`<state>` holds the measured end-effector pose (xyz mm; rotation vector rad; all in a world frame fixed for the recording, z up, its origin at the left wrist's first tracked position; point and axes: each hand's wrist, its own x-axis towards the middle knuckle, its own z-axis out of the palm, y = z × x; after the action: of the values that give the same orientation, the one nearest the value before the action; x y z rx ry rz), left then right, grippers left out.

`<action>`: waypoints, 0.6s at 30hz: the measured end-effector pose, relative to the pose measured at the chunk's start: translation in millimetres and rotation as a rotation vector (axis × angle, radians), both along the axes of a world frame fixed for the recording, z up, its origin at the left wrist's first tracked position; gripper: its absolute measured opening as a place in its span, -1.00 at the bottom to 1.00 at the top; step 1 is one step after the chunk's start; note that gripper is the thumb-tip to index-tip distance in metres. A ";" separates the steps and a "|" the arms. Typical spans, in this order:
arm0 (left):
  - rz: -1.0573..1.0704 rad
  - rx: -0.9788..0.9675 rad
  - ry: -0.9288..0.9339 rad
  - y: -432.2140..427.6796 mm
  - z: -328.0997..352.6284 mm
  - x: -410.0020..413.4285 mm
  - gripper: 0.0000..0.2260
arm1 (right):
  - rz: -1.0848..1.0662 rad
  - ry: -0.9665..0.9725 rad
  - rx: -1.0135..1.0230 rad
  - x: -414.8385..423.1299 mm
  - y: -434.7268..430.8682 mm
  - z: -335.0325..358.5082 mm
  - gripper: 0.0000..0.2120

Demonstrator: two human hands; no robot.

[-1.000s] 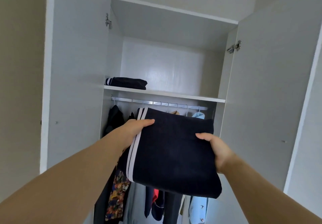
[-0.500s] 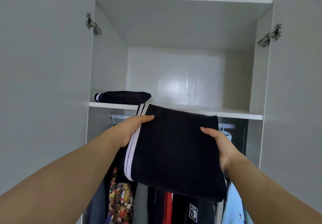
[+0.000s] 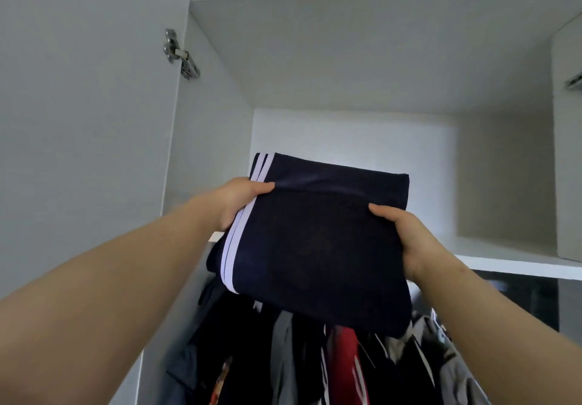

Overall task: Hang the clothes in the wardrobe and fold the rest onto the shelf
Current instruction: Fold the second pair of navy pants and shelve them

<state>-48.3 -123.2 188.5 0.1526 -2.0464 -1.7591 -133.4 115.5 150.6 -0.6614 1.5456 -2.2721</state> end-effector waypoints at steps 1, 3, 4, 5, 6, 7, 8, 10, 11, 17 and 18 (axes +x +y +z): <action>0.006 -0.016 0.017 -11.2 9.2 -7.7 -0.84 | -0.003 0.013 -0.007 -8.1 -11.1 7.5 -0.85; 0.013 -0.043 0.050 -35.3 26.2 -21.1 -0.86 | -0.011 0.047 -0.012 -23.9 -37.5 22.0 -0.85; 0.015 -0.053 0.063 -47.3 34.0 -27.3 -0.87 | -0.026 0.060 -0.004 -31.9 -49.4 28.8 -0.85; 0.019 -0.064 0.080 -64.5 43.2 -34.9 -0.87 | -0.035 0.071 0.001 -41.7 -67.8 37.6 -0.85; 0.026 -0.081 0.092 -73.2 49.5 -40.4 -0.87 | -0.045 0.084 0.009 -47.8 -76.2 44.0 -0.85; 0.036 -0.106 0.109 -83.2 56.5 -46.9 -0.86 | -0.051 0.100 0.010 -54.5 -86.8 50.6 -0.85; 0.045 -0.132 0.126 -92.3 62.7 -53.3 -0.84 | -0.070 0.111 0.014 -61.6 -96.3 56.6 -0.85; 0.063 -0.175 0.161 -110.2 75.8 -68.6 -0.79 | -0.110 0.131 0.012 -77.2 -115.7 68.5 -0.83; 0.072 -0.192 0.177 -118.9 82.2 -76.7 -0.76 | -0.119 0.146 0.016 -84.3 -125.3 74.1 -0.80; 0.356 -0.563 0.125 -158.7 115.4 -111.6 -0.63 | -0.154 0.191 0.065 -113.9 -167.0 111.8 -0.88; 0.446 -0.669 0.074 -165.1 117.4 -113.8 -0.62 | -0.157 0.189 0.087 -117.2 -174.1 115.7 -0.89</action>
<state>-162.1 -288.3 306.0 0.2988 -2.2103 -0.7607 -250.6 -58.5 266.2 -0.7746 1.8334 -2.2932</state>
